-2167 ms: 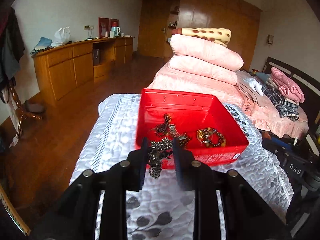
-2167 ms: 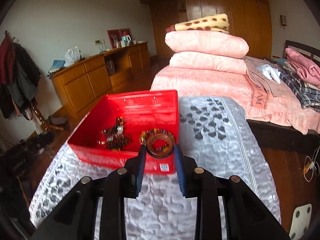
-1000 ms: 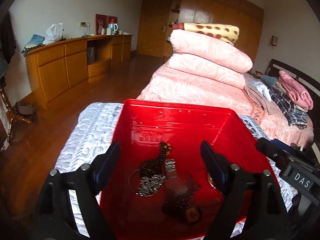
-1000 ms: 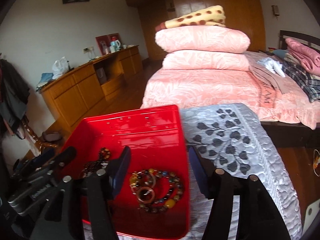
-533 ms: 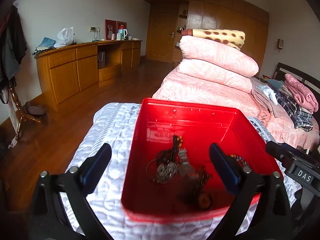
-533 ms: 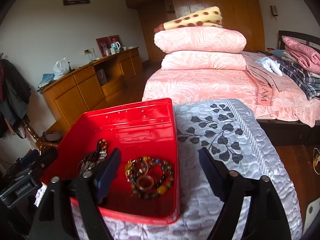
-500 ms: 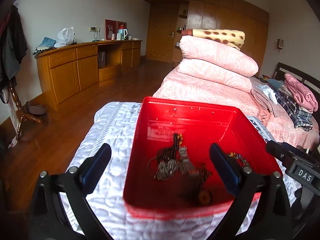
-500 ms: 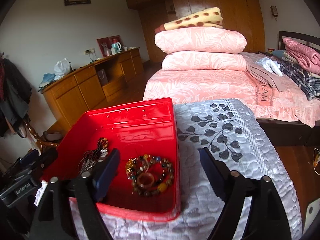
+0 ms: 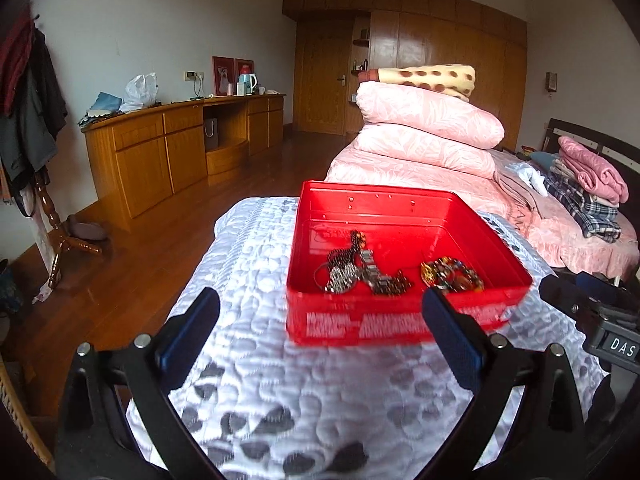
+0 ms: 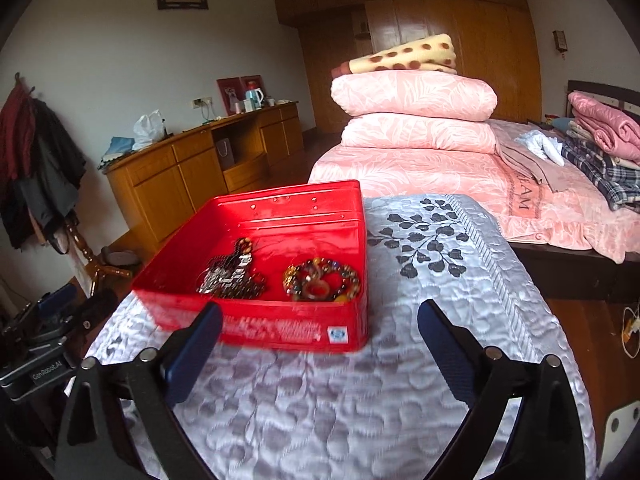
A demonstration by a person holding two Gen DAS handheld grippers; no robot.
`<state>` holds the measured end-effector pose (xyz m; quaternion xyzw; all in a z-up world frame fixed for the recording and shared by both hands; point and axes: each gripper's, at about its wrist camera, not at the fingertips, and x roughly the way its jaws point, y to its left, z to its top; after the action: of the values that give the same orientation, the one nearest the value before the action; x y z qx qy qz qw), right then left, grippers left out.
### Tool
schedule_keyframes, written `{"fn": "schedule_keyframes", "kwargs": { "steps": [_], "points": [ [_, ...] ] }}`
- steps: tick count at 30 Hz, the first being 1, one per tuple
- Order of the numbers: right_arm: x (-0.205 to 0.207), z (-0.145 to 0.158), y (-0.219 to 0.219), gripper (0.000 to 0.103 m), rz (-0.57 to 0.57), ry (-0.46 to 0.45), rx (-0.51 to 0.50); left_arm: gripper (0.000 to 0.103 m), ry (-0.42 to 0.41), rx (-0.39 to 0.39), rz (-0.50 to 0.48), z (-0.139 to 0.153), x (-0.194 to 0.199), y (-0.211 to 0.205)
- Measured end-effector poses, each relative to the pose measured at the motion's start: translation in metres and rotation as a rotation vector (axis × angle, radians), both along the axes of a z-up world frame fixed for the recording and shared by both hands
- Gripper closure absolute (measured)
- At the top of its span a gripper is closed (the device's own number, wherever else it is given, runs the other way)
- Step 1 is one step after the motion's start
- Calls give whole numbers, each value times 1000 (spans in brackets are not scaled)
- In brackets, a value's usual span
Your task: Organize jewelry
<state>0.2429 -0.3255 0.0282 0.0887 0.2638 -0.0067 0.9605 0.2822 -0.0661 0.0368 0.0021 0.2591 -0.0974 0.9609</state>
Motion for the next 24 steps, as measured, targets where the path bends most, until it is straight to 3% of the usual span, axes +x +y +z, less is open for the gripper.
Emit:
{"fn": "schedule_keyframes", "kwargs": {
  "steps": [9, 24],
  "points": [
    [-48, 19, 6, 6, 17, -72, -24, 5, -39, 12, -17, 9, -40, 3],
    [-106, 55, 16, 6, 15, -215, -72, 5, -186, 2, -25, 44, -100, 4]
  ]
}}
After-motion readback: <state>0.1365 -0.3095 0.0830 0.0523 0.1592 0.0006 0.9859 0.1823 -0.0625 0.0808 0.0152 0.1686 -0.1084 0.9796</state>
